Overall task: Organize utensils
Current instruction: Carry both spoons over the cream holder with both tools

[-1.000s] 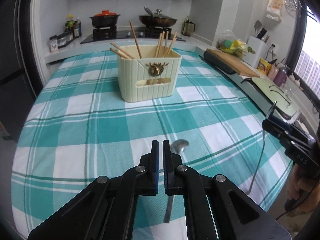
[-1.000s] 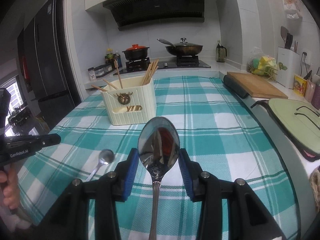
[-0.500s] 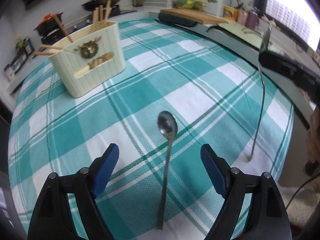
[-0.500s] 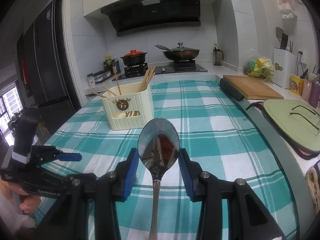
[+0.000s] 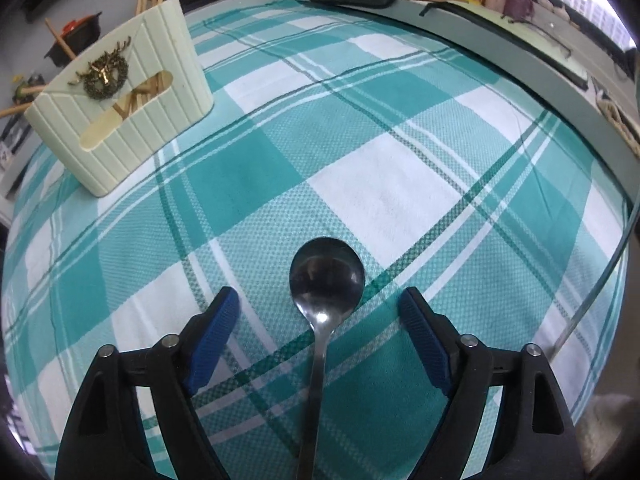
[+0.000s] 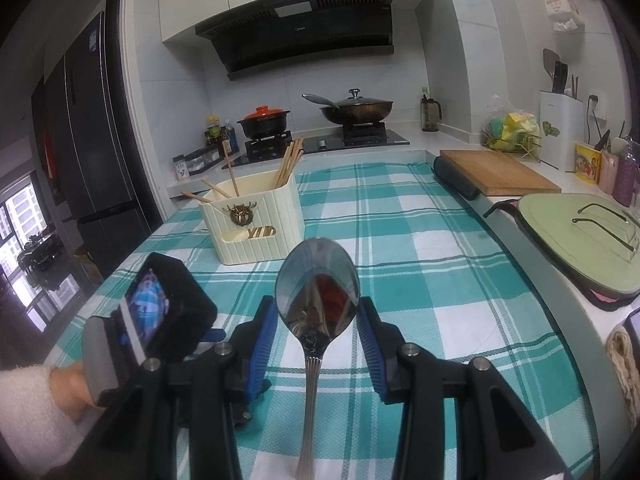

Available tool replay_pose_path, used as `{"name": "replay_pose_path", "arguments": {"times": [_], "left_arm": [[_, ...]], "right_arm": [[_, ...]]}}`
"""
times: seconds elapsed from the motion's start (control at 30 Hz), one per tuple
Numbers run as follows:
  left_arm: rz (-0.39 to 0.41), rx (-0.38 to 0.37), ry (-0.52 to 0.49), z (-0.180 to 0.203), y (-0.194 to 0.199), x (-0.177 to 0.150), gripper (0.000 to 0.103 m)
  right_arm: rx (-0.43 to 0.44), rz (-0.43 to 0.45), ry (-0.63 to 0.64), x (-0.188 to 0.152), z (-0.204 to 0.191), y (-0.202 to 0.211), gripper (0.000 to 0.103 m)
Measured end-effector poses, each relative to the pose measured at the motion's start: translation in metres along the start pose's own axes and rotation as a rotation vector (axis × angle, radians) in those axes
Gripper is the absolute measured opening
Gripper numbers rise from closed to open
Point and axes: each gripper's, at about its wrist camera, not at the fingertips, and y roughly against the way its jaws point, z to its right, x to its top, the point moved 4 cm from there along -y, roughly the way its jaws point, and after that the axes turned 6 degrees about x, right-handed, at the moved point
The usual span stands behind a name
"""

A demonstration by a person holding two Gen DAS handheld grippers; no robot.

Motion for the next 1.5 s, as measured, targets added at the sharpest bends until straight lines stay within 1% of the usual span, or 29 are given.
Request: {"name": "replay_pose_path", "arguments": {"times": [0.03, 0.07, 0.1, 0.17, 0.2, 0.3, 0.57, 0.7, 0.8, 0.93, 1.07, 1.27, 1.37, 1.5], "left_arm": [[0.016, -0.023, 0.02, -0.002, 0.001, 0.001, 0.058], [0.029, -0.02, 0.023, -0.004, 0.002, 0.002, 0.038], [0.035, -0.025, 0.023, -0.005, 0.003, 0.003, 0.036], [0.039, -0.035, 0.035, -0.006, 0.004, 0.003, 0.035], [0.047, -0.027, 0.036, -0.006, 0.005, 0.002, 0.035], [0.089, -0.014, 0.046, -0.007, 0.019, -0.001, 0.035], [0.266, -0.016, 0.135, -0.034, 0.094, 0.003, 0.035], [0.328, -0.015, 0.193, -0.054, 0.125, 0.005, 0.035], [0.364, -0.008, 0.215, -0.065, 0.142, 0.008, 0.035], [0.397, -0.014, 0.237, -0.077, 0.16, 0.013, 0.034], [0.415, -0.023, 0.256, -0.087, 0.17, 0.018, 0.034], [0.441, -0.02, 0.253, -0.101, 0.188, 0.03, 0.034], [0.457, -0.01, 0.25, -0.112, 0.2, 0.041, 0.034], [0.48, 0.006, 0.256, -0.134, 0.219, 0.063, 0.034]], "right_arm": [[0.001, 0.002, 0.0, 0.0, 0.0, 0.001, 0.041], [0.002, 0.002, -0.001, 0.0, 0.001, 0.002, 0.041], [0.002, 0.003, -0.004, -0.001, 0.002, 0.003, 0.041], [0.002, 0.004, -0.01, -0.001, 0.004, 0.004, 0.041], [0.001, 0.003, -0.013, -0.001, 0.006, 0.004, 0.041], [-0.002, 0.004, -0.017, 0.0, 0.008, 0.004, 0.041], [0.0, 0.006, -0.004, 0.007, 0.003, 0.007, 0.041], [0.014, 0.015, 0.008, 0.015, -0.004, 0.006, 0.041], [0.027, 0.02, 0.012, 0.023, -0.01, 0.005, 0.041], [0.036, 0.029, 0.029, 0.036, -0.018, 0.003, 0.041], [0.047, 0.036, 0.044, 0.049, -0.026, 0.001, 0.041], [0.078, 0.025, 0.065, 0.068, -0.035, -0.006, 0.041], [0.096, 0.019, 0.068, 0.082, -0.037, -0.012, 0.041], [0.12, 0.018, 0.058, 0.108, -0.039, -0.022, 0.041]]}}
